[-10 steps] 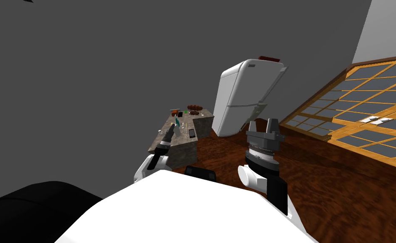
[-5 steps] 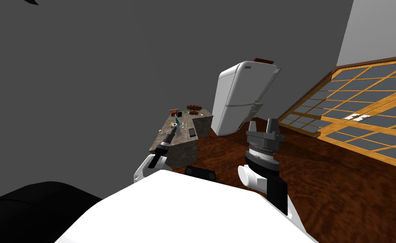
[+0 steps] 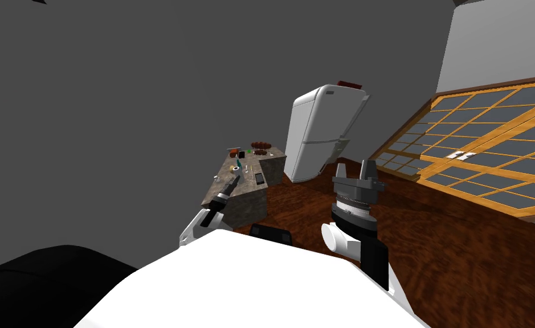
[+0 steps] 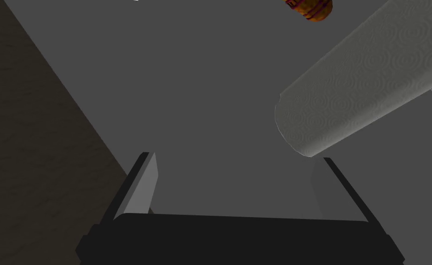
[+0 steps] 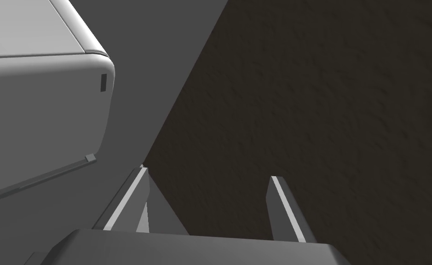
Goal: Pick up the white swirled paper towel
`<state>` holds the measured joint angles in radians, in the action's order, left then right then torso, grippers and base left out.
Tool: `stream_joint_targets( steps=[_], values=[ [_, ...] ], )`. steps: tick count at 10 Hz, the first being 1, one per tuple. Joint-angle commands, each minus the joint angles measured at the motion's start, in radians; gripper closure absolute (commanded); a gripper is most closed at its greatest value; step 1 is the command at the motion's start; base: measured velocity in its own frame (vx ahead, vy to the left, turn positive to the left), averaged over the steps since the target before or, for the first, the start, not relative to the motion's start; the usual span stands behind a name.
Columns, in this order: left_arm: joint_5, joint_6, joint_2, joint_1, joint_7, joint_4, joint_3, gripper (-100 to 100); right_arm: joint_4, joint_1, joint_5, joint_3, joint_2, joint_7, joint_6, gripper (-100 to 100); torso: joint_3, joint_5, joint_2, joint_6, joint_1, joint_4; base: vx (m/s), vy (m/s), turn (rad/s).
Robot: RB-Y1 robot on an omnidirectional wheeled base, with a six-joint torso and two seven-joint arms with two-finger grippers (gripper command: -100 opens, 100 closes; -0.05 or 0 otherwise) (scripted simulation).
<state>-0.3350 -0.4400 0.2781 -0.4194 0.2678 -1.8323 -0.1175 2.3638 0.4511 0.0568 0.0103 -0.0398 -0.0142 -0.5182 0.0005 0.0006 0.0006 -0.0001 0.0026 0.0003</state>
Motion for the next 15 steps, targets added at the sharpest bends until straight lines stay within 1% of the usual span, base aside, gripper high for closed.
stream_joint_targets(
  steps=[1, 7, 8, 9, 10, 11, 12, 13, 14, 15],
  values=[
    [-0.024, -0.003, 0.008, 0.008, 0.032, 0.036, -0.002, -100, 0.0, 0.0, 0.0, 0.0, 0.0, 0.0, 0.0, 0, 0.0, 0.0, 0.0, 0.0, 0.0, 0.0, -0.011, 0.033, -0.058],
    [-0.099, 0.003, 0.041, 0.042, 0.128, 0.147, -0.009, -100, 0.0, 0.0, 0.0, 0.0, 0.0, 0.0, 0.0, 0, -0.001, 0.0, -0.002, 0.0, 0.0, 0.0, 0.008, 0.036, -0.061],
    [-0.119, 0.008, 0.054, 0.053, 0.156, 0.176, -0.009, -100, 0.0, 0.0, 0.0, 0.0, 0.0, 0.0, 0.0, 0, -0.001, 0.0, -0.002, 0.0, 0.0, 0.0, 0.021, 0.048, -0.075],
    [-0.128, 0.01, 0.061, 0.058, 0.168, 0.189, -0.01, -100, 0.0, 0.0, 0.0, 0.0, 0.0, 0.0, 0.0, 0, -0.001, 0.0, -0.003, 0.0, 0.001, -0.001, 0.019, 0.054, -0.058],
    [-0.142, 0.016, 0.075, 0.068, 0.188, 0.211, -0.01, -100, 0.0, 0.0, 0.0, 0.0, 0.0, 0.0, 0.0, 0, -0.001, 0.0, -0.003, 0.0, 0.001, -0.001, 0.027, 0.053, -0.068],
    [-0.148, 0.018, 0.081, 0.073, 0.197, 0.219, -0.01, -100, 0.0, 0.0, 0.0, 0.0, 0.0, 0.0, 0.0, 0, -0.002, 0.0, -0.003, 0.0, 0.001, -0.001, 0.043, 0.048, -0.047],
    [-0.159, 0.026, 0.097, 0.084, 0.214, 0.237, -0.01, -100, 0.0, 0.0, 0.0, 0.0, 0.0, 0.0, 0.0, 0, -0.002, 0.0, -0.004, 0.0, 0.001, -0.001, 0.078, 0.055, -0.049],
    [-0.152, 0.021, 0.091, 0.082, 0.201, 0.231, -0.011, -100, 0.0, 0.0, 0.0, 0.0, 0.0, 0.0, 0.0, 0, -0.003, 0.0, -0.006, 0.0, 0.001, -0.001, 0.041, 0.029, -0.014],
    [-0.153, 0.022, 0.092, 0.083, 0.204, 0.233, -0.011, 0, 0.0, 0.0, 0.0, 0.0, 0.0, 0.0, 0.0, 0, -0.003, 0.0, -0.005, 0.0, 0.0, -0.001, 0.006, 0.006, 0.001],
    [-0.153, 0.022, 0.092, 0.083, 0.204, 0.233, -0.011, -100, 0.0, 0.0, 0.0, 0.0, 0.0, 0.0, 0.0, 0, -0.002, 0.0, -0.003, 0.0, -0.002, -0.001, 0.0, 0.0, 0.0]
  ],
)
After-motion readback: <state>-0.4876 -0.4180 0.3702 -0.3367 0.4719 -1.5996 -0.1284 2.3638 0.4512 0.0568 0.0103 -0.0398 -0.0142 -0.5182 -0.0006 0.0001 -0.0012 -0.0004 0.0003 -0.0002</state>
